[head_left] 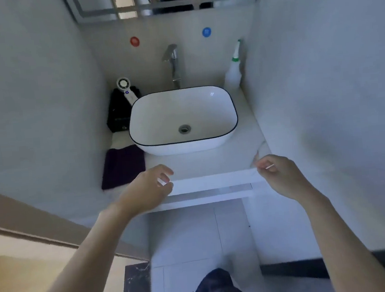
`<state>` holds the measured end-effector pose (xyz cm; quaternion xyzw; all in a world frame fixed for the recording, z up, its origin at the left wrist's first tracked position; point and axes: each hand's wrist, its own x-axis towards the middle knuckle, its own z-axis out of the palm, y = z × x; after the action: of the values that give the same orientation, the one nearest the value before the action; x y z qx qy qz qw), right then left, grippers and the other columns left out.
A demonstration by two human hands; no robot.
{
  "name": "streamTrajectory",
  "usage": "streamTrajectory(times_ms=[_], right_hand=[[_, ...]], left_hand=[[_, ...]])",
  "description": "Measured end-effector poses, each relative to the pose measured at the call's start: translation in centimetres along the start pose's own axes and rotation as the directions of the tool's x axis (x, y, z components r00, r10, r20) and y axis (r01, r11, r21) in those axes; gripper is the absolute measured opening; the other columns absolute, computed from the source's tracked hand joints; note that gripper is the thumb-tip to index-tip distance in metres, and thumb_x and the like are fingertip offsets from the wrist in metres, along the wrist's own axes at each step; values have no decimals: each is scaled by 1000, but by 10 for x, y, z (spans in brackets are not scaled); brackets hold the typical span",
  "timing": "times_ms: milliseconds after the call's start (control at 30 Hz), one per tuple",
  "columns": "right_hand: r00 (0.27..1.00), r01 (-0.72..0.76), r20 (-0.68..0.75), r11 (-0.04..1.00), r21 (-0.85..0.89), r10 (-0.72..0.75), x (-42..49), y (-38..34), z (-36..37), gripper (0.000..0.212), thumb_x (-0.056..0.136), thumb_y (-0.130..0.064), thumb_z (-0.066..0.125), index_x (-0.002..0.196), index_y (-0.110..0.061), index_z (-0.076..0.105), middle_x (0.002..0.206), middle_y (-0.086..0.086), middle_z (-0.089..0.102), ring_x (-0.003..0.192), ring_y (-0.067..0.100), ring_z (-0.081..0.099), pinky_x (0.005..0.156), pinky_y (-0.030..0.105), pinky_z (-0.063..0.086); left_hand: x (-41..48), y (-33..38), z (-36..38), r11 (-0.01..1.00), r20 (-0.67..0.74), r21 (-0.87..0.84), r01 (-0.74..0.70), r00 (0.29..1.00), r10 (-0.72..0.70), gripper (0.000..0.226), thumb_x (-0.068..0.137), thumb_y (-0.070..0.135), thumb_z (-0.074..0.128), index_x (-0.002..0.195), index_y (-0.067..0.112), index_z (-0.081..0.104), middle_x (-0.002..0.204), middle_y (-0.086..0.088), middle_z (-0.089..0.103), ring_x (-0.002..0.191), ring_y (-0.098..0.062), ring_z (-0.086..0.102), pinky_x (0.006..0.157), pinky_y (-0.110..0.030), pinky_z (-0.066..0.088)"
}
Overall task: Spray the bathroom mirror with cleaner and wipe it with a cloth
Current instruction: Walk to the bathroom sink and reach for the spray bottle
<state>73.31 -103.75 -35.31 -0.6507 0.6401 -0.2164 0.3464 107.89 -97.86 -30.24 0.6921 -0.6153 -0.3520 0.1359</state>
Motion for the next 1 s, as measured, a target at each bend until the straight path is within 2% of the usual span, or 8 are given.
streamTrajectory(times_ms=[67,233,333,400,533,733,867,1000], right_hand=[[998,-55,-21,998,21,56,3,17,5,15,93,-15,62,92,-29,67,95,-19,66,86,-4,63,65,4,39],[978,-198,73,980,16,196,12,55,31,13,94,-15,58,97,-20,70,94,-13,65,87,11,63,70,11,42],[953,-260,157,966,-7,258,11,77,50,16,96,-20,55,105,-19,69,103,-9,64,90,10,63,70,15,45],[930,-298,216,954,-31,298,11,91,62,18,97,-21,54,109,-19,67,109,-5,65,96,11,62,76,22,47],[892,-349,291,936,-44,346,11,107,82,18,99,-17,53,110,-14,67,113,2,67,105,19,63,87,30,49],[884,-414,224,910,-28,410,31,148,134,22,96,-10,56,115,-6,66,111,11,69,103,27,65,91,35,50],[868,-483,163,873,61,469,52,177,173,26,96,-11,56,121,-10,63,111,5,66,98,21,63,92,38,51],[850,-528,100,833,166,518,67,209,210,27,97,-15,55,123,-18,60,111,-3,63,95,11,61,89,33,50]], left_hand=[[23,7,11,1000,61,23,-19,998,18,23,97,26,58,118,34,60,109,16,62,97,1,60,89,-32,51],[60,0,59,998,168,51,-22,986,13,23,96,22,59,114,35,60,109,16,63,92,2,61,76,-20,46],[76,-9,88,996,263,91,-27,965,3,24,95,19,58,116,31,60,112,9,65,91,-4,62,82,-26,49],[91,-13,104,993,312,111,-38,950,1,25,96,21,57,119,30,60,113,8,64,92,-6,63,86,-29,50],[111,-22,128,995,368,92,-39,930,2,22,96,25,56,116,36,58,108,17,63,90,5,61,75,-21,45],[133,-71,175,994,475,102,-34,880,-19,21,97,28,54,113,41,58,105,24,61,91,15,58,73,-15,45],[153,-115,211,989,573,139,-49,818,-40,25,96,31,52,119,39,58,110,27,59,96,14,58,79,-16,47],[184,-153,249,986,612,153,-68,790,-41,30,96,25,53,123,39,57,115,27,56,96,13,58,79,-14,45]])
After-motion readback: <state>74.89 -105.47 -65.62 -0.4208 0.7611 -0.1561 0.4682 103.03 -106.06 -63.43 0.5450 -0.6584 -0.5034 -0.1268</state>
